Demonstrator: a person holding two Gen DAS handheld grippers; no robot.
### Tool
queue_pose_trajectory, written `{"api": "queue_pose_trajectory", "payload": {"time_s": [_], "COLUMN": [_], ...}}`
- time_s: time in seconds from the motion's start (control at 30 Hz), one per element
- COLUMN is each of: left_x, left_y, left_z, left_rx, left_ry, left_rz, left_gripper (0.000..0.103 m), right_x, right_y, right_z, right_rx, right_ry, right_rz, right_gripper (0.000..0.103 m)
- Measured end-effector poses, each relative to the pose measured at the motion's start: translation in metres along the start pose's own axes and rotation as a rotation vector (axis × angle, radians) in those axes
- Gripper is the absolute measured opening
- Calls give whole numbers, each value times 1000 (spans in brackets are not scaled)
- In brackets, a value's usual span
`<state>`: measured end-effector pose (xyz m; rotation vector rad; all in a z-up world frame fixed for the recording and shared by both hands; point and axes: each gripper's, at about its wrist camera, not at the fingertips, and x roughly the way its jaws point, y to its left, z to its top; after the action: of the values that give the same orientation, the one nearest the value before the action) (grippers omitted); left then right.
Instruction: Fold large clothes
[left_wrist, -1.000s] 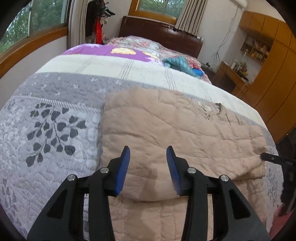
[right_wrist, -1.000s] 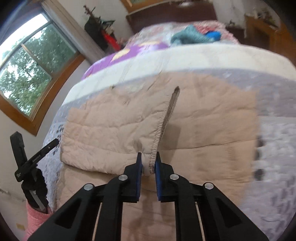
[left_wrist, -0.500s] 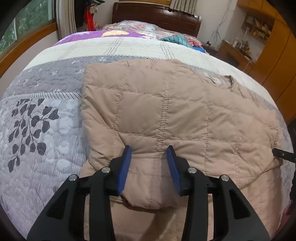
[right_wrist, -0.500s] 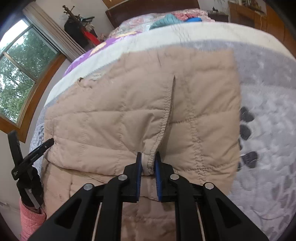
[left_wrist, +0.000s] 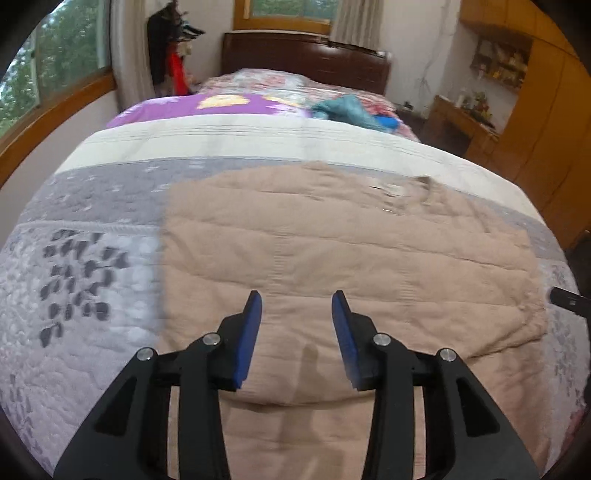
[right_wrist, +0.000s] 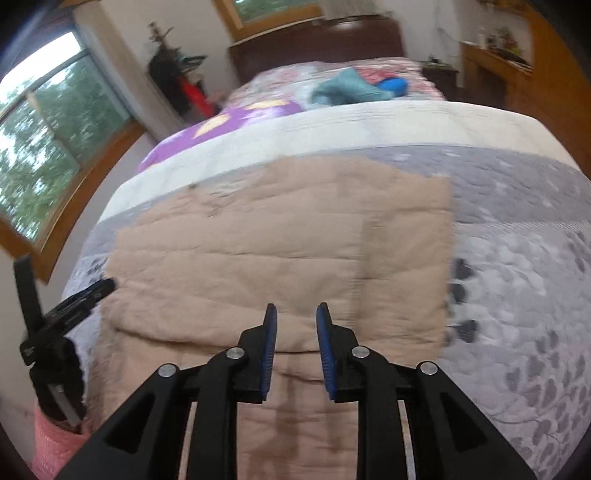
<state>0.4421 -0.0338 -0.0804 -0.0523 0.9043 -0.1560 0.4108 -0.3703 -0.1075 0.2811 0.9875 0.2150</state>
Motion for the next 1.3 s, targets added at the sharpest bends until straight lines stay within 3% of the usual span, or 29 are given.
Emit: {"api": "queue_pose_trajectory", "payload": {"time_s": [0.17, 0.37, 0.8, 0.9, 0.93, 1.0, 1.1, 1.3], "left_x": [23, 48, 56, 34, 19, -15, -66, -123], "left_y": [-28, -31, -33, -25, -19, -4, 27, 94], "left_z": [-9, -20, -22, -19, -21, -28, -52, -138], "left_rx": [45, 87, 96, 71, 53, 38, 41, 29], "left_ry": [45, 75, 85, 102, 93, 60, 6, 58], "left_rz": [5, 28, 43, 17, -16, -51, -13, 90], "left_gripper": [39, 41, 41, 41, 46, 55, 68, 69], "right_x": [33, 67, 85, 42, 21, -17, -56, -102], "right_y": [20, 19, 25, 20, 20, 16, 4, -36], "right_z": [-1, -12, -14, -20, -25, -42, -76, -177], "right_rx": [-36, -40, -54, -27, -39, -71, -81, -33], "right_ry": [49, 110, 98, 18, -31, -91, -100, -60], "right_rz": [-12, -45, -77, 24, 60, 75, 86, 49], "right_gripper": [23, 21, 21, 26, 30, 46, 49, 53]}}
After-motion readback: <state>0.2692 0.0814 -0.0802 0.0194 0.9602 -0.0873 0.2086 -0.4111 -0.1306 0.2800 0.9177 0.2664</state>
